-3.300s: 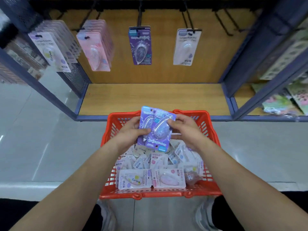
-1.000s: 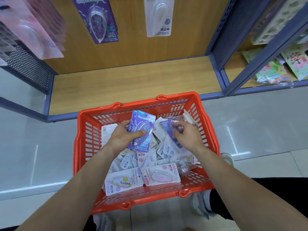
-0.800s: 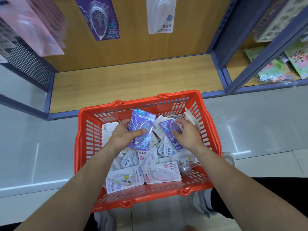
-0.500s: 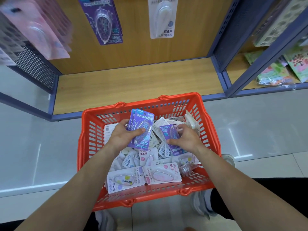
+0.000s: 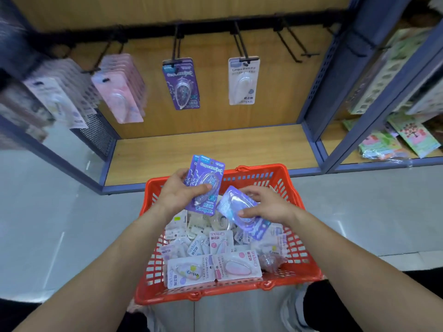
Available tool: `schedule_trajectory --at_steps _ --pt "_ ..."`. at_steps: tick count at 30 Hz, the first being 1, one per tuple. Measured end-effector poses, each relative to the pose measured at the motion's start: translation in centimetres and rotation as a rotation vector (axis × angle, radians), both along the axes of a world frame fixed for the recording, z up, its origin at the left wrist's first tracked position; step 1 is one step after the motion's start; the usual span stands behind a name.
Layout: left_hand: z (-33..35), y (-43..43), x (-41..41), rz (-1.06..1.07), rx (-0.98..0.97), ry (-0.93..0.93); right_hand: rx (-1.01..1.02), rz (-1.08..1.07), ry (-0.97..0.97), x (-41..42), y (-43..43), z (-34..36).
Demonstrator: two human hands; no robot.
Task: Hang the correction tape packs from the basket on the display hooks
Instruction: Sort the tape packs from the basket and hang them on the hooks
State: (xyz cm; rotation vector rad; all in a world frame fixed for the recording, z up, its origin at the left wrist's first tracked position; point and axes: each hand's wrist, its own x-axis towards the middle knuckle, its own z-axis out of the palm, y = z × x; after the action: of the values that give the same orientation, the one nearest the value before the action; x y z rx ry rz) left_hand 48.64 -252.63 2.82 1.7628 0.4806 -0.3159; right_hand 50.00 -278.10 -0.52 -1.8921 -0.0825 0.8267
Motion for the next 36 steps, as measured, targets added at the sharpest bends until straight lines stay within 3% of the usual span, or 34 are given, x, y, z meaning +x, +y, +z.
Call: schedule_trajectory --at_steps 8,16,27,33,36 --pt "11.1 1.7 -1.6 -0.091 0.074 -0.123 0.078 0.192 -0.154 -1.0 -0.5 14.5" --pt "12.1 1.4 -4.8 -0.020 -0.014 -0.168 0.112 0.204 -0.105 -1.8 -0.6 16.8" --pt "11.4 1.3 -3.4 -0.086 -0.032 -0.221 0.286 0.032 -0.175 1.6 1.9 15.9" --pt "9.4 0.5 -1.8 0.029 -0.072 -0.207 0.529 -0.451 -0.204 2.9 5.7 14.5" --pt "9.1 0.5 -1.3 0.085 -0.095 -0.219 0.499 -0.495 -0.260 2.8 7.8 13.9"
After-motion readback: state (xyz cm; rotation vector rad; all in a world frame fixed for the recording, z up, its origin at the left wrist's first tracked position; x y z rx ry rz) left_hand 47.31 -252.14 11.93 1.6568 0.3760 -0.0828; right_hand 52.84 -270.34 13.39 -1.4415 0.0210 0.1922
